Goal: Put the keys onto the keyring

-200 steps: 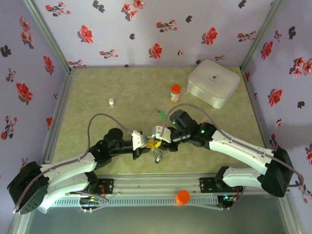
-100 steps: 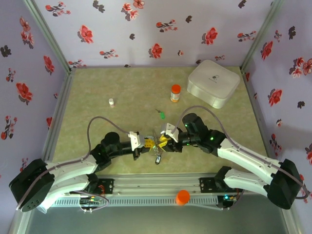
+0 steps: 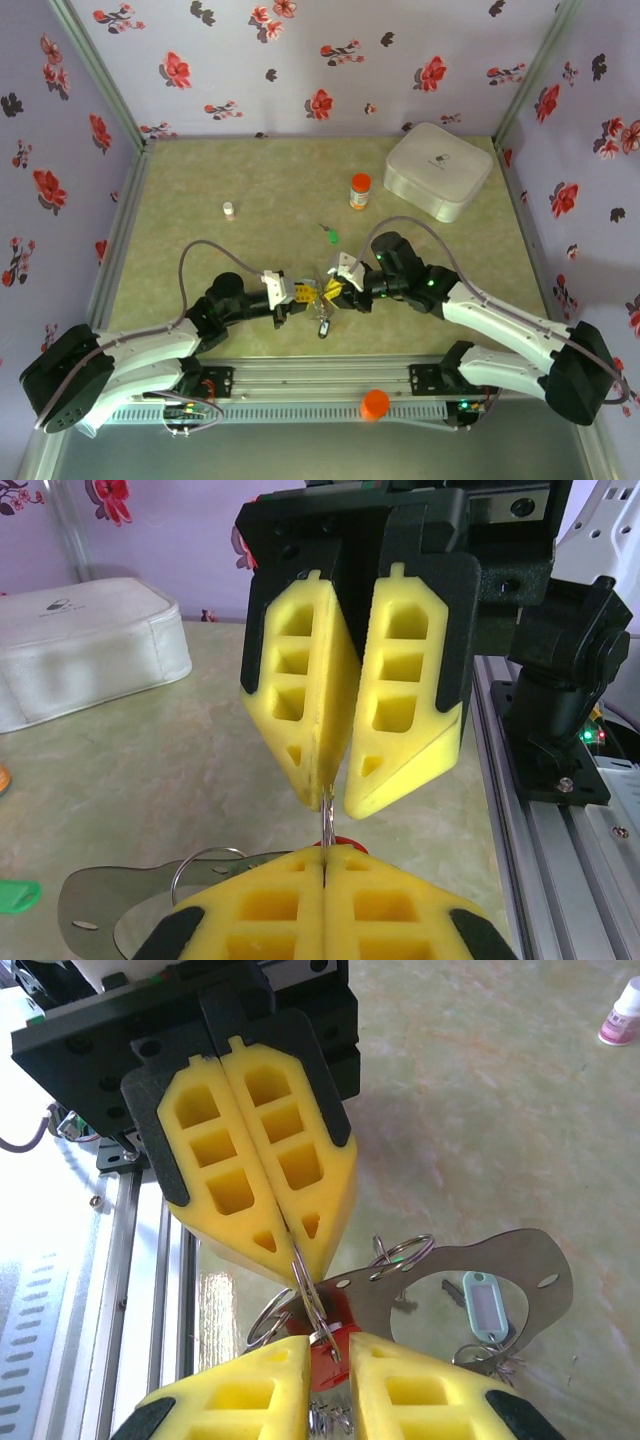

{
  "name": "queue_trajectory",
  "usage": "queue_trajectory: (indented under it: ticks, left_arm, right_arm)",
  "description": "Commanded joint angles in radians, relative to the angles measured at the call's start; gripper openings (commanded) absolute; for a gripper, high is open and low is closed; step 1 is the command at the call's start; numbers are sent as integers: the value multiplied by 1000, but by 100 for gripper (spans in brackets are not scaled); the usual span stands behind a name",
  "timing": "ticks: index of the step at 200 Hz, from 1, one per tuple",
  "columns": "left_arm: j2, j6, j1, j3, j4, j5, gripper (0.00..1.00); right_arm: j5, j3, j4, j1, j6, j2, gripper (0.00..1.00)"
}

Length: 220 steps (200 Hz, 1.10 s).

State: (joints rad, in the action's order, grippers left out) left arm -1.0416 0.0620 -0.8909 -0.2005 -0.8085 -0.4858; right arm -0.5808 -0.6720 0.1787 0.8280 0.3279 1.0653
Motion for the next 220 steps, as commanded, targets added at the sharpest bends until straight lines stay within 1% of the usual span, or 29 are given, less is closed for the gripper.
queue_trajectory:
  ticks: [1, 92, 152, 187, 207, 220]
  left_arm:
    - [0, -9, 0, 9, -64, 2, 0]
    - [5, -12, 1, 3, -63, -1, 0]
    - [-11, 0, 1, -20, -74, -15, 0]
    - [-24, 2, 1, -23, -82, -21, 0]
    - [-24, 1, 0, -19, -79, -22, 0]
    - [-24, 1, 1, -19, -79, -23, 0]
  right_arm:
    - [-27, -6, -13, -1, -14, 8, 15]
    - [-42, -14, 5, -2, 0, 21, 0]
    - [-17, -20, 58, 3, 30, 73, 0]
    - [2, -6, 23, 6, 14, 30, 0]
    - [32, 21, -16, 3, 2, -29, 18]
    - [45, 37, -32, 0, -3, -63, 23]
